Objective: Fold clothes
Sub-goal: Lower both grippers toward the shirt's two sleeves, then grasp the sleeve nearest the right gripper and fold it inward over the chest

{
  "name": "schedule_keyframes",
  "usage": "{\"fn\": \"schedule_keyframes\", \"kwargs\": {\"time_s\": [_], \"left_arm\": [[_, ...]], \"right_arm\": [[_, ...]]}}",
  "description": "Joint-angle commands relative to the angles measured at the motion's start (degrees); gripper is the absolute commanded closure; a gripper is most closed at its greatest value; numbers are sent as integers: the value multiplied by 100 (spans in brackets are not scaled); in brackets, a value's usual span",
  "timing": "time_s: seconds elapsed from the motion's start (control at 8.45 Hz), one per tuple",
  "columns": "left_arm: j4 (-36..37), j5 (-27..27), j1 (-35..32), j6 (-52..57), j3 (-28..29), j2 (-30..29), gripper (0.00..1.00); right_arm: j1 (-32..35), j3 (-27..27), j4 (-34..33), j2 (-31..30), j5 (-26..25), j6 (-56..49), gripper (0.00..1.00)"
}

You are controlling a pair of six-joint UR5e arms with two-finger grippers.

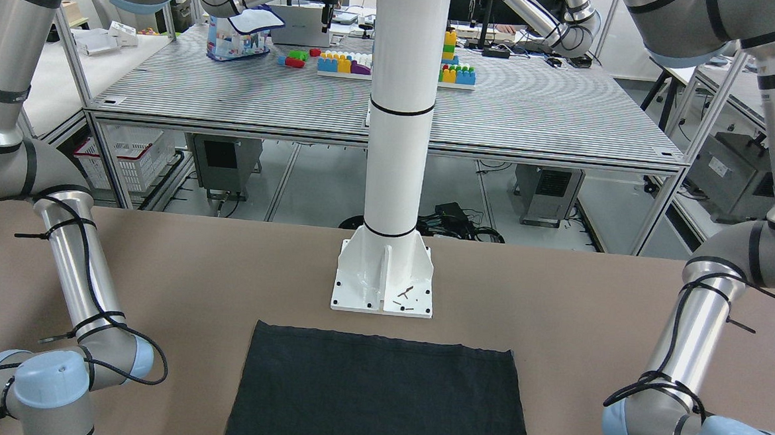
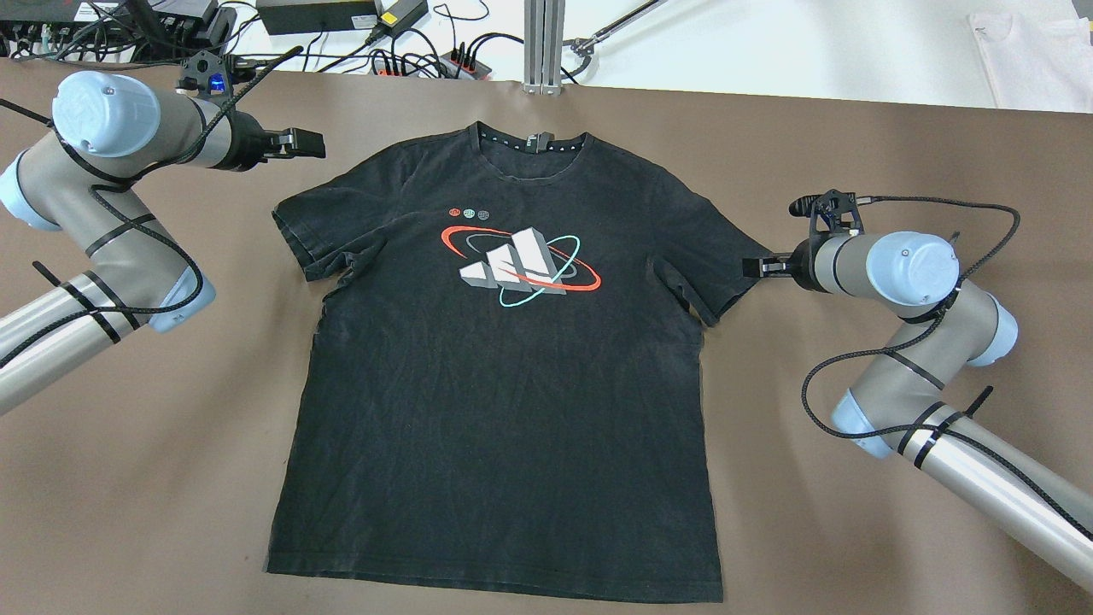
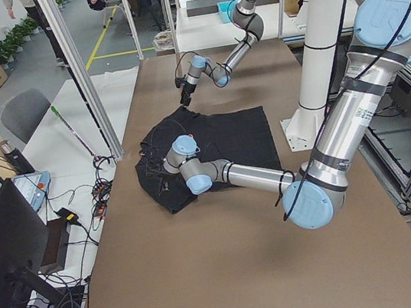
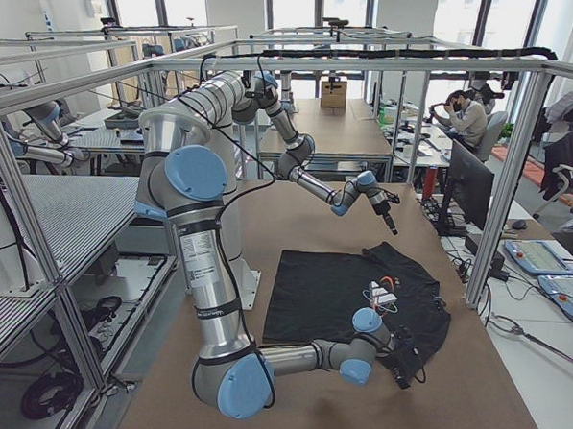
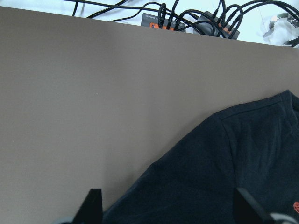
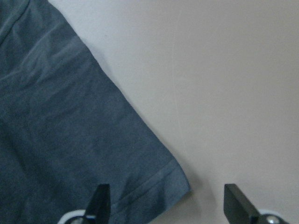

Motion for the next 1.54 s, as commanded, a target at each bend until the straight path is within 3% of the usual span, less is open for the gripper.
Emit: {"fn": "schedule_keyframes", "kwargs": {"time_s": [0.0, 0.24, 0.35, 0.71, 0.95, 1.06, 1.3, 1.42], "left_arm": [[5, 0, 0, 1, 2, -3, 0], [14, 0, 0, 1, 2, -20, 0], [14, 0, 0, 1, 2, -29, 0], [14, 0, 0, 1, 2, -38, 0], [40, 9, 0, -34, -7, -108, 0], [40, 9, 0, -35, -7, -117, 0], [57, 9, 0, -35, 2, -126, 0], [58, 9, 0, -35, 2, -126, 0]], "right_arm": [[-18, -11, 0, 13, -37, 8, 54], [-18, -2, 0, 30, -37, 8, 92], [-18, 24, 0, 74, -29, 17, 99], [8, 68, -9, 241, 42, 43, 100], [192, 365, -88, 311, 513, 87, 100], [350, 619, -471, 494, 812, 253, 100], [360, 701, -1341, 1196, 807, 560, 100], [299, 666, -1423, 1391, 728, 710, 100]]}}
